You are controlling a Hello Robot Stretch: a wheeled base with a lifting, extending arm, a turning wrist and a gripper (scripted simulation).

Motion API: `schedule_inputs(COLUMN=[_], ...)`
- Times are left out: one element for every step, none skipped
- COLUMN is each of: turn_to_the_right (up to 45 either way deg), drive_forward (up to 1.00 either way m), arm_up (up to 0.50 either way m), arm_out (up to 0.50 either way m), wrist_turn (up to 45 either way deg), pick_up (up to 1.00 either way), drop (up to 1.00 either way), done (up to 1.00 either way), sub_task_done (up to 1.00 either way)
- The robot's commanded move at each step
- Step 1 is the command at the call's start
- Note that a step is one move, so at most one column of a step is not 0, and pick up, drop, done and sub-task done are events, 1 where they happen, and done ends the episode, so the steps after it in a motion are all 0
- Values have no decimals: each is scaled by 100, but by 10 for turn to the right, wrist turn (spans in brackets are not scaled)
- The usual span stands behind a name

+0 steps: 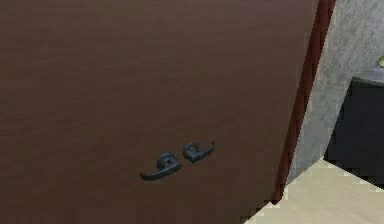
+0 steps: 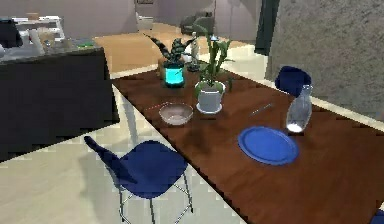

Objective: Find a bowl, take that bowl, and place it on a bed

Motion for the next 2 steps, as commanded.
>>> schedule_inputs(turn_to_the_right=[420,0], drive_forward=[0,60], arm_up=[0,0], arm_out=[0,0], wrist_turn=[0,0], pick_up=[0,0], drop=[0,0], done=[0,0], sub_task_done=[0,0])
